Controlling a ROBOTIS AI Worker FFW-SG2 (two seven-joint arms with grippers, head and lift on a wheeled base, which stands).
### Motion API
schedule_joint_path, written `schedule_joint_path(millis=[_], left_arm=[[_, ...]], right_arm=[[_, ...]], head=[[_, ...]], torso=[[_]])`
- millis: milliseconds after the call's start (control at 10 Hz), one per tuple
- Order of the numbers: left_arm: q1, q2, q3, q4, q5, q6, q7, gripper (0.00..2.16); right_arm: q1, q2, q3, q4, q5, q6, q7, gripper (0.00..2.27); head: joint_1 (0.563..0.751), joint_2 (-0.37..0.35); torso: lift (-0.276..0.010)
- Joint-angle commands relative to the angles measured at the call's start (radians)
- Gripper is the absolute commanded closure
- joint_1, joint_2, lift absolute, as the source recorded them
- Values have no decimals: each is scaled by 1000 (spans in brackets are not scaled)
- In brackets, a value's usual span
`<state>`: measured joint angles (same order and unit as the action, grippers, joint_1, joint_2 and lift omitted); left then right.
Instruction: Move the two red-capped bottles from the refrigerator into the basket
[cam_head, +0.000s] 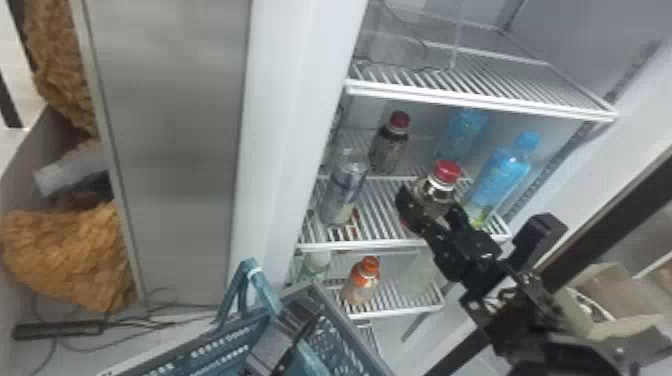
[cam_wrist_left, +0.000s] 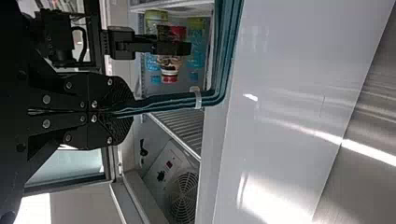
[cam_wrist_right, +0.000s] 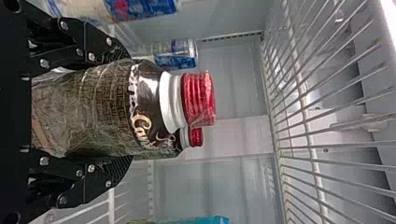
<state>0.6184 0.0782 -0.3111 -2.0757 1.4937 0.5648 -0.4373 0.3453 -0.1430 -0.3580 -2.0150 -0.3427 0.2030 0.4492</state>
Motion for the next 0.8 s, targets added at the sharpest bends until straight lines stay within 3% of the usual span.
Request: schedule_joint_path(millis=[0, 500, 700], left_arm=[[0, 0, 0, 1, 0, 0, 0, 1204], [2, 0, 0, 1, 4, -5, 2, 1204], [2, 0, -2, 1, 6, -3, 2, 1204]], right_arm=[[52, 0, -3, -58, -26, 23, 0, 1279], [236, 26, -7, -284, -74, 155, 42, 1279], [268, 43, -7, -308, -80, 190, 78, 1279]], head=[[695, -350], [695, -350], [695, -350]], torso=[[0], [0], [0]])
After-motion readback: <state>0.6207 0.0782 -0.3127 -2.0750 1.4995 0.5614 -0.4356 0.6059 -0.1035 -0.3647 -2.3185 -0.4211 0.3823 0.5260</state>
